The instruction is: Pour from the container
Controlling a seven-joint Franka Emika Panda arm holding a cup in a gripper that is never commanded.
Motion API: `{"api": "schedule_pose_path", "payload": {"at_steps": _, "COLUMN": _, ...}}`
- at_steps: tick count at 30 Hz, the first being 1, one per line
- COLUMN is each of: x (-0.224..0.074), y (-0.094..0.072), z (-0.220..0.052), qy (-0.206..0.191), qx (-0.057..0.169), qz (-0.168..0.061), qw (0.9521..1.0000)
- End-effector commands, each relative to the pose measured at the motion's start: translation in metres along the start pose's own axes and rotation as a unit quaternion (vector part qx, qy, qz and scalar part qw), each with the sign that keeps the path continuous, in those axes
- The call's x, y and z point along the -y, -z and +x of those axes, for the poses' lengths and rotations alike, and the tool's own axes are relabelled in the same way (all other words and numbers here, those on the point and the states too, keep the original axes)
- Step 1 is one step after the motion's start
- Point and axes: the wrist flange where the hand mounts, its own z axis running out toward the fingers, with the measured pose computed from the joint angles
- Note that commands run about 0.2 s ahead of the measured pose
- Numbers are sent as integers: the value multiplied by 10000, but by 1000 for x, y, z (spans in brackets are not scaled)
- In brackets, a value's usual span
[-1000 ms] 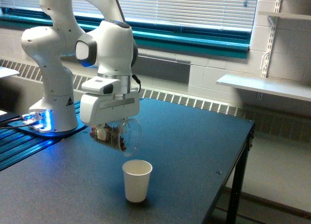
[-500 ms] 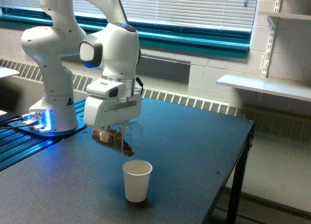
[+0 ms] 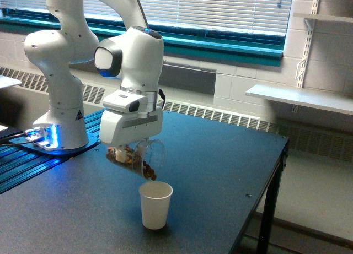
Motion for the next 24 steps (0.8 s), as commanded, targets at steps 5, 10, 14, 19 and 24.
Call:
{"api": "schedule_pose_path", "payload": {"at_steps": 5, "x": 2, "y": -3, "z": 4, "qy": 54, "qx": 49, "qz": -153, "qw": 9999}}
{"api": "schedule_pose_path", "payload": {"at_steps": 10, "x": 3, "y": -4, "z": 7, "qy": 24, "qx": 66, "qz": -163, "qw": 9998}}
{"api": "schedule_pose_path", "payload": {"at_steps": 14, "x": 5, "y": -5, "z": 9, "qy": 40, "qx": 78, "qz": -195, "qw": 9998}}
{"api": "schedule_pose_path", "payload": {"at_steps": 19, "x": 8, "y": -5, "z": 10, "qy": 86, "qx": 103, "qz": -255, "qw": 9996}}
{"api": "schedule_pose_path", "payload": {"at_steps": 24, "x": 10, "y": -5, "z": 11, "qy": 144, "qx": 109, "qz": -320, "qw": 9993}}
